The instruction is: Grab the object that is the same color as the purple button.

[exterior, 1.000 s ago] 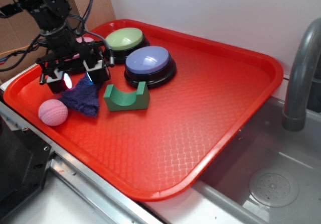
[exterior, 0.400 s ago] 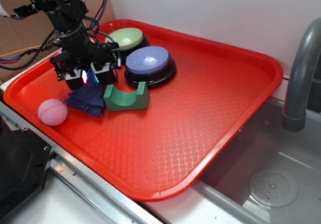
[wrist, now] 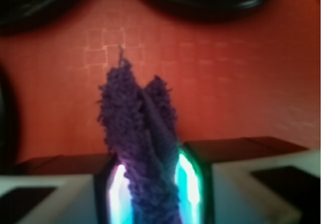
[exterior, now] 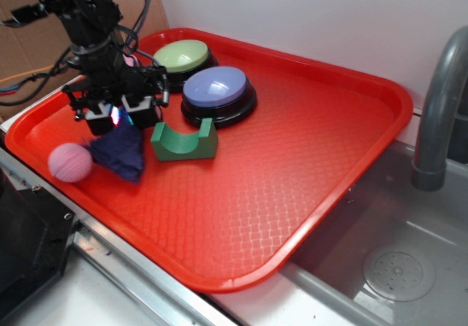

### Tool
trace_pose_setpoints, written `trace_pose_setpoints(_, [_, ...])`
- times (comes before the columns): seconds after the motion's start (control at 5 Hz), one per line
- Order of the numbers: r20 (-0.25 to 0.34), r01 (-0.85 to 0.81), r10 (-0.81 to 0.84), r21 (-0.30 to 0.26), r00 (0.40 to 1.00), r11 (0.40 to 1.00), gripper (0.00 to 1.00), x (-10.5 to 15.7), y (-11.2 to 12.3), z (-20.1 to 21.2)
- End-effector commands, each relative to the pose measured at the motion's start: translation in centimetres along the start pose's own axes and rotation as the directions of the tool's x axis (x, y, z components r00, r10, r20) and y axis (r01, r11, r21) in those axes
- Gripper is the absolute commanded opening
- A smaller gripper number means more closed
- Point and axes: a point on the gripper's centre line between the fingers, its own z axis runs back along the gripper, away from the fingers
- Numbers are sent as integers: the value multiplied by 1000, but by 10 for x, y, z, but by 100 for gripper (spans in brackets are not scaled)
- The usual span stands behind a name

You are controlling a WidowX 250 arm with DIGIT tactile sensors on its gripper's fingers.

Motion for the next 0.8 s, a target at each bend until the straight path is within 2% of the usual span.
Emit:
trace_pose_setpoints(0.0, [51, 256, -255, -11, 966, 967, 0, -15, -13, 85])
trace_pose_setpoints(0.2, [-27, 454, -454, -17, 891, 891, 0, -33, -35, 108])
trace_pose_setpoints(0.4, [-52, 580, -580, -27, 813, 814, 0, -49, -55, 111])
trace_pose_setpoints(0.6, [-65, 624, -625, -38, 778, 781, 0, -55, -60, 106])
